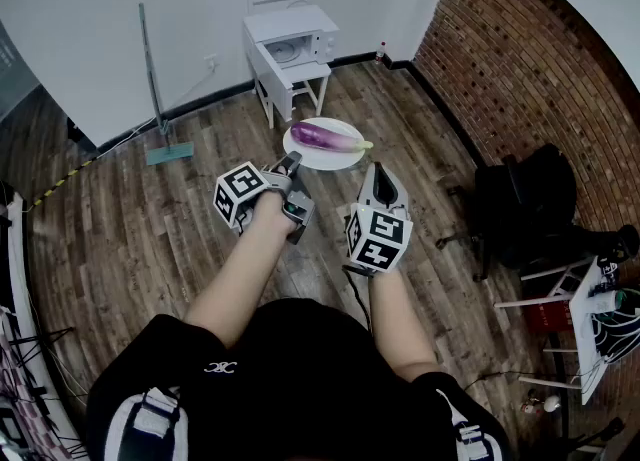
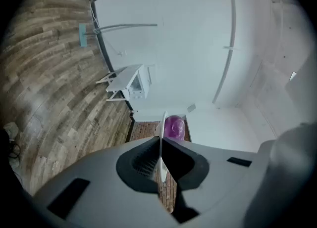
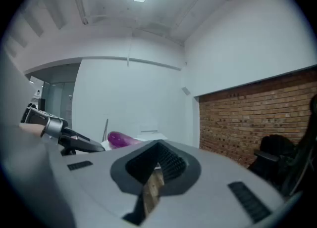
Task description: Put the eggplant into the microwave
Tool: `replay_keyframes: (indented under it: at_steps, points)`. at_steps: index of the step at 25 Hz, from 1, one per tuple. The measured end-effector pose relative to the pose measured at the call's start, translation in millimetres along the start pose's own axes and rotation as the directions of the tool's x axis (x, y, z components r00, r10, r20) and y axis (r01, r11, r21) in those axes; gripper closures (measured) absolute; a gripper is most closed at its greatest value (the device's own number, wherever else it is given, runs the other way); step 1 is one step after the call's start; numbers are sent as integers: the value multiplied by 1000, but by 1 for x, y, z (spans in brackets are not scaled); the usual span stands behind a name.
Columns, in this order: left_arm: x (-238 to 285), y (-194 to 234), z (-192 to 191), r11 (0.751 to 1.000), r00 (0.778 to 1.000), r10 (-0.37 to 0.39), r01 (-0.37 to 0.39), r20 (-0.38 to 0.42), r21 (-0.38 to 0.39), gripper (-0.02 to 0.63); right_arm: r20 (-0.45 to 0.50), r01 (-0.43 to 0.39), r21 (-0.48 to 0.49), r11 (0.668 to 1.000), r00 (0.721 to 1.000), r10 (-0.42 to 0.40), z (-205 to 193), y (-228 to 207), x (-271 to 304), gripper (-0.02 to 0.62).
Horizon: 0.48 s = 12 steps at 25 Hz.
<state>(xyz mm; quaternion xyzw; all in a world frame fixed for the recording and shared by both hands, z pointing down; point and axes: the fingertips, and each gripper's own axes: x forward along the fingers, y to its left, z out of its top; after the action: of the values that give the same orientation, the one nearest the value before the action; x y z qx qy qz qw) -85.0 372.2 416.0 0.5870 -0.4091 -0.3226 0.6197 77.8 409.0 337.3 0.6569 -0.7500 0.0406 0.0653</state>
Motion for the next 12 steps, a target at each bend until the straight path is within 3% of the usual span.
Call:
replay_keyframes:
  at_steps: [12]
  points:
    - [-4, 17, -7, 1000, 999, 16, -17, -39, -24, 591, 11, 6, 47, 999, 1000, -7, -5, 9, -1, 588]
